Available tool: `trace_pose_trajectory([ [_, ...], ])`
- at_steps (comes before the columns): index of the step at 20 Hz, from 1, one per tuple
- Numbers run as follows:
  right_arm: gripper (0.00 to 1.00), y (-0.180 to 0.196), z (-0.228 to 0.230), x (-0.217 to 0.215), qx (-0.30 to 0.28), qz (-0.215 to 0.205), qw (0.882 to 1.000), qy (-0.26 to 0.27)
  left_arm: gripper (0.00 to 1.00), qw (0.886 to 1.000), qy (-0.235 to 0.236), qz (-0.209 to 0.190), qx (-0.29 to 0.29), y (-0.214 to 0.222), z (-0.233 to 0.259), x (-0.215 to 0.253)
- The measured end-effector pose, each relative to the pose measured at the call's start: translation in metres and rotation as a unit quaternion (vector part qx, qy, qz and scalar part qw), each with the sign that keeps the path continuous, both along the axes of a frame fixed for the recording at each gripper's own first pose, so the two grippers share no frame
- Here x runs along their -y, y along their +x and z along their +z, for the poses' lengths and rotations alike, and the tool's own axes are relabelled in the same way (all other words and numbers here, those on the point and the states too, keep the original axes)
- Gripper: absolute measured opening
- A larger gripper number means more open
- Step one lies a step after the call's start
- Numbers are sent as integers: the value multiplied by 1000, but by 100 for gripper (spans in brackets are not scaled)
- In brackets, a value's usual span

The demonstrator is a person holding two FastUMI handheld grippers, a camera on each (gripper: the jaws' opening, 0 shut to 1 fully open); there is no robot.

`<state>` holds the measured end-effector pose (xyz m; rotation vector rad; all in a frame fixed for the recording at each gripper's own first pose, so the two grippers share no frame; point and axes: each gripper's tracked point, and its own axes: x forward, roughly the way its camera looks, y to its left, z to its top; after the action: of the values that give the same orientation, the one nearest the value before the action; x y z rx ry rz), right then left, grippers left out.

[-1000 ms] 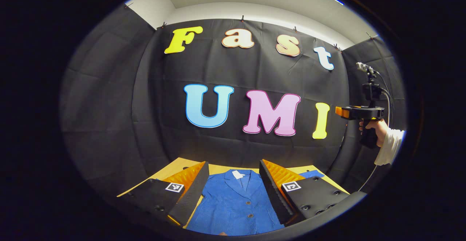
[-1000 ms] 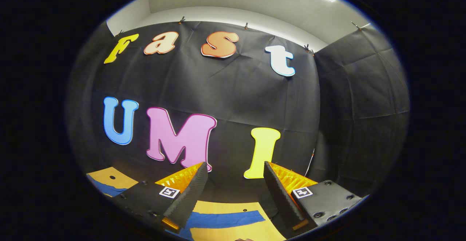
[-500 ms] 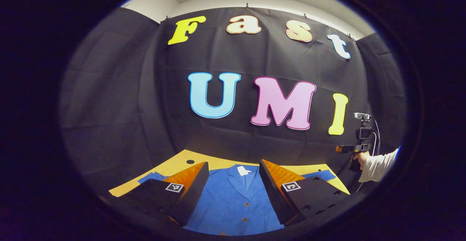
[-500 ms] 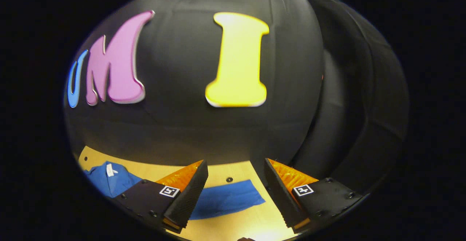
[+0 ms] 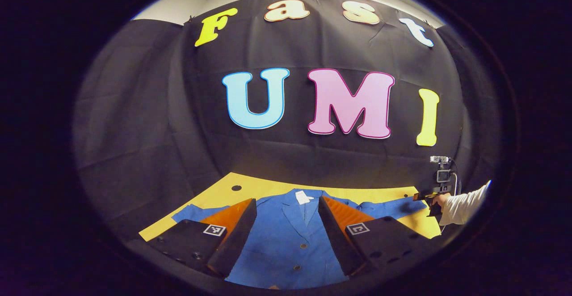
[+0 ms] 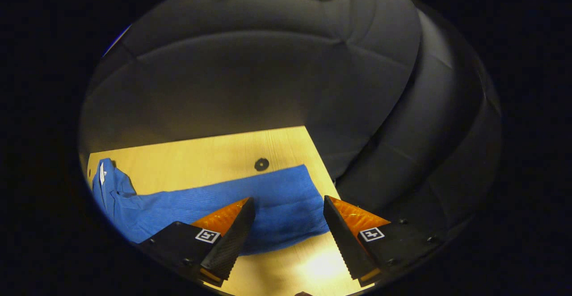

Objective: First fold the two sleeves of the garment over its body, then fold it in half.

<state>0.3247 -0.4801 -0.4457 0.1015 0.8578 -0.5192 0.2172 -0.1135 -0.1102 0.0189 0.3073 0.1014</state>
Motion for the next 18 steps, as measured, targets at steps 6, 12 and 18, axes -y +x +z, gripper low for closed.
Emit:
trace_pose_trajectory([
  [6, 98, -10, -22, 6, 3, -20, 999, 39, 81, 1000, 9, -17, -14, 19, -9, 17],
  [12, 70, -14, -22, 6, -2, -27, 999, 45, 81, 999, -4, -28, -26, 24, -20, 30],
  [18, 9, -12, -25, -7, -13, -7, 999, 45, 81, 999, 0, -26, -28, 23, -21, 22],
])
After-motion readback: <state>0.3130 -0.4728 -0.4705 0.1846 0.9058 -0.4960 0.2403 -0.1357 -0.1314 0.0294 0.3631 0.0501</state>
